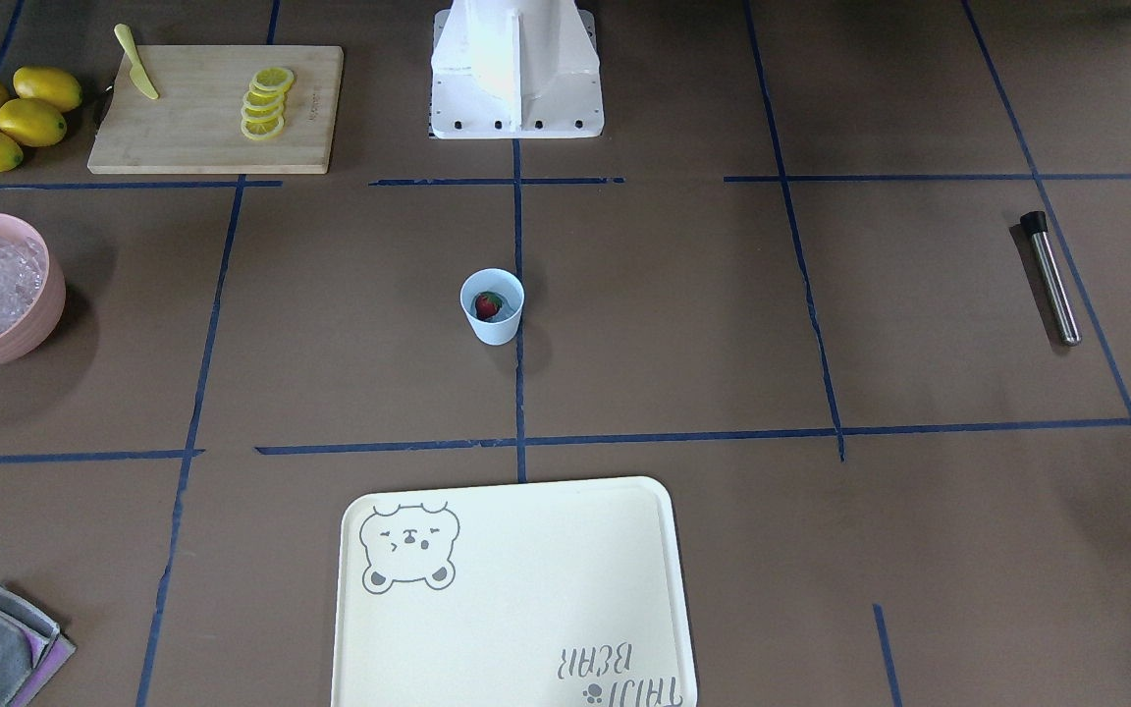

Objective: Mash ice and strawberries in cup

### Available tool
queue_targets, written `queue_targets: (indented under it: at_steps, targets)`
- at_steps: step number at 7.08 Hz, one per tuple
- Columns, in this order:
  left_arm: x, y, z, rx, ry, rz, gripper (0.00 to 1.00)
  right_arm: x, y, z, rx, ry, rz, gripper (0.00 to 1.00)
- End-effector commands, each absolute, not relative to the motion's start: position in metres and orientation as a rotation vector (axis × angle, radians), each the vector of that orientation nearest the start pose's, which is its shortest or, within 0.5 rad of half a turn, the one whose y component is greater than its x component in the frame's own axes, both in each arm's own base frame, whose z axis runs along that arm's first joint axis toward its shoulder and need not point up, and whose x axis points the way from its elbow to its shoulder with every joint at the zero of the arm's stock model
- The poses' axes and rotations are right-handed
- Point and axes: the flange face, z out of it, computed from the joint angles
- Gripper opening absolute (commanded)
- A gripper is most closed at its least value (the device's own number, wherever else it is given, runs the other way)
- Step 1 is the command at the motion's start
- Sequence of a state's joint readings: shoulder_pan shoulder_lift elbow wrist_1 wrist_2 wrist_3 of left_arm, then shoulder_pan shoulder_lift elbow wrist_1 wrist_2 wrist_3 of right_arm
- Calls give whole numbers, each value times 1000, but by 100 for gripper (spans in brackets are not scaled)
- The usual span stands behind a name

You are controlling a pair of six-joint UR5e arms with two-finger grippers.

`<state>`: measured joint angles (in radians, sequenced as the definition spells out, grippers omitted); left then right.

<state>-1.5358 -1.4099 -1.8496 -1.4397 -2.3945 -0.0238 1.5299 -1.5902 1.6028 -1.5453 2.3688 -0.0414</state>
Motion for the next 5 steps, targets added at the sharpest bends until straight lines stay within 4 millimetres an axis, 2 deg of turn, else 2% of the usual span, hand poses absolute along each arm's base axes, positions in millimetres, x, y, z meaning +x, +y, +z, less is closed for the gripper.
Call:
queue_targets:
  at_steps: [1, 2, 3, 4, 5]
  targets:
    - [-47, -416, 608, -32, 817, 6, 100, 42, -498, 656, 22, -799, -86, 100]
    - [-45, -421, 602, -18, 824, 14, 100, 41, -499, 647, 38, -810, -91, 100]
    - [-45, -424, 595, -2, 826, 22, 100, 41, -499, 647, 39, -809, -92, 100]
    - [-45, -424, 585, 12, 827, 27, 100, 45, -500, 635, 62, -816, -94, 100]
    - [-47, -419, 580, 15, 827, 25, 100, 49, -492, 628, 77, -817, -92, 100]
